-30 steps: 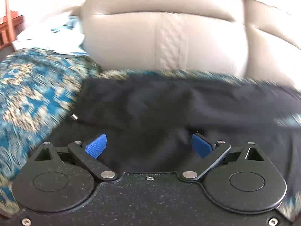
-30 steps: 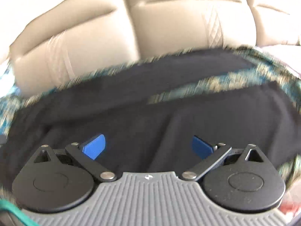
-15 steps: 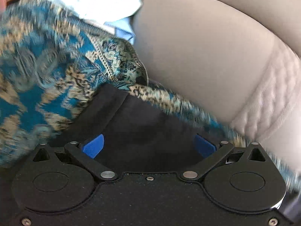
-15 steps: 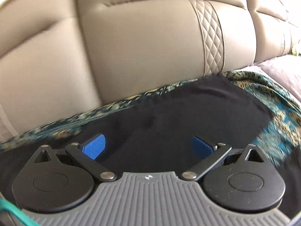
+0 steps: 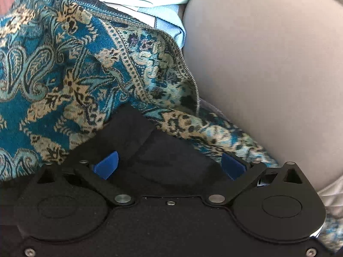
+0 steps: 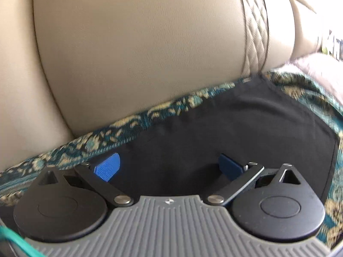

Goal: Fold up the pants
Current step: 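Reach both grippers to the trousers' waistband edge and close on it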

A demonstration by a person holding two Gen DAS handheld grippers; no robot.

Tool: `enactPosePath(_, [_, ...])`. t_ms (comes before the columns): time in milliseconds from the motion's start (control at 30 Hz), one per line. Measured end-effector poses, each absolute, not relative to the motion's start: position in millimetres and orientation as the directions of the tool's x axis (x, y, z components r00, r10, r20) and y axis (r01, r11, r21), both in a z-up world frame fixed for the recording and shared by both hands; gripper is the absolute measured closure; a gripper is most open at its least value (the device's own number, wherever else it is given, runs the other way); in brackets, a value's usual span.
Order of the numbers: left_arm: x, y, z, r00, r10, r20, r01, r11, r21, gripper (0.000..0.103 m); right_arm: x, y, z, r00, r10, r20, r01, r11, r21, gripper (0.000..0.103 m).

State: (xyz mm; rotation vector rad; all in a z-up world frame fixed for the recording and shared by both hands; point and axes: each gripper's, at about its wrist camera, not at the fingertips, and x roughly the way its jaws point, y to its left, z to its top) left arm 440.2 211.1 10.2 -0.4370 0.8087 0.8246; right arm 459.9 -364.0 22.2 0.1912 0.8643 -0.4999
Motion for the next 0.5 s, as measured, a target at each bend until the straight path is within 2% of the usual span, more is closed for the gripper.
enactPosePath(133, [443,213,3,0.38,0.526,-0.761,-0.808,0.59,0.005,0.0,479,-364,19,0.536,-0.314,-0.783,0.478,0.878,-0.025,0.0])
enactPosePath(233, [443,210,-1,0.371,0.548,-0.75,-0.807,0.59,0.032,0.0,496,-357,12,0.477,-0.356,-0.804,0.467,0.877,-0.111,0.0])
enactPosePath(267, [443,208,-2,0.371,0.557,-0.743,-0.806,0.59,0.039,0.001,499,-356,10,0.464,-0.372,-0.804,0.467,0.874,-0.135,0.008])
enactPosePath(333, [441,201,-1,0.377,0.588,-0.715,-0.805,0.59,0.061,0.026,497,-353,10,0.465,-0.406,-0.786,0.497,0.855,-0.148,0.028])
enactPosePath(367, [439,196,0,0.378,0.625,-0.683,-0.805,0.586,0.09,0.056,495,-351,11,0.463,-0.438,-0.771,0.514,0.841,-0.169,0.043])
enactPosePath(400, [438,190,1,0.369,0.648,-0.666,-0.805,0.581,0.119,0.068,492,-349,12,0.461,-0.46,-0.759,0.519,0.833,-0.189,0.058])
enactPosePath(433, [435,188,3,0.383,0.641,-0.665,-0.795,0.595,0.116,0.071,489,-348,13,0.466,-0.466,-0.752,0.518,0.833,-0.195,0.064])
enactPosePath(500, [426,188,7,0.417,0.621,-0.664,-0.787,0.611,0.077,0.082,481,-350,18,0.472,-0.458,-0.753,0.519,0.835,-0.183,0.09])
